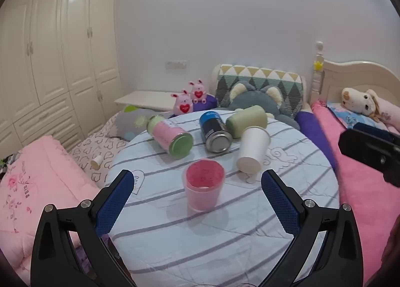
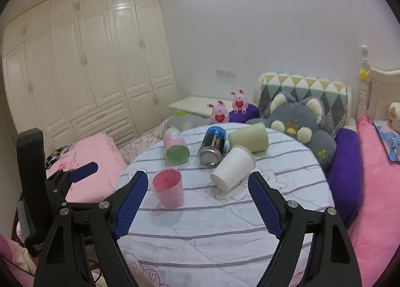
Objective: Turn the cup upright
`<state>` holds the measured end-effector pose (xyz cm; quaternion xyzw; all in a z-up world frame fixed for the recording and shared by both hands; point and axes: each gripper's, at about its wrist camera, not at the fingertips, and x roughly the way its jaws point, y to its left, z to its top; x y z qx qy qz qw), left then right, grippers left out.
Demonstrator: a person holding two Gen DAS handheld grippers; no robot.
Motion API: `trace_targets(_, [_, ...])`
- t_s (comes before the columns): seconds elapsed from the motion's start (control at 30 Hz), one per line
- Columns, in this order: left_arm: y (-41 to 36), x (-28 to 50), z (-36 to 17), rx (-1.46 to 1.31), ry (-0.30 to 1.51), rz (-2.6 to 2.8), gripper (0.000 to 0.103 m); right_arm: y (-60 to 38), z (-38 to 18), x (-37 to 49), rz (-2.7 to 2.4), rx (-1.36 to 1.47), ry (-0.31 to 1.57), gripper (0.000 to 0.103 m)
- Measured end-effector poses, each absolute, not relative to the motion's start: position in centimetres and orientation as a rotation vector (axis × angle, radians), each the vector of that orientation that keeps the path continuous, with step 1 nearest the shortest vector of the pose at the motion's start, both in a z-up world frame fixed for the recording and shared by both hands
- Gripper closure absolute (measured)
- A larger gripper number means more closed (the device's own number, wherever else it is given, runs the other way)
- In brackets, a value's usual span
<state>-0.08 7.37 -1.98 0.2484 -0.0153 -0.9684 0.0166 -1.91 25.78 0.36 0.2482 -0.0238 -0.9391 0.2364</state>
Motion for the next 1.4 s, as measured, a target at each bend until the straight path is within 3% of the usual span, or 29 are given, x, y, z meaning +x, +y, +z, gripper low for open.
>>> trace_targets(0.53, [8.5,3.5,-0.1,0.576,-0.012,-3.030,0.000,26.4,0.8,1.0,-2.606,0.492,-0.026,0.019])
trace_targets(1.4, [9.4,4.9,0.7,0.513,-0.036,-3.044,0.000,27.0,0.3,1.3,-2.620,0.493,-0.059,0.019])
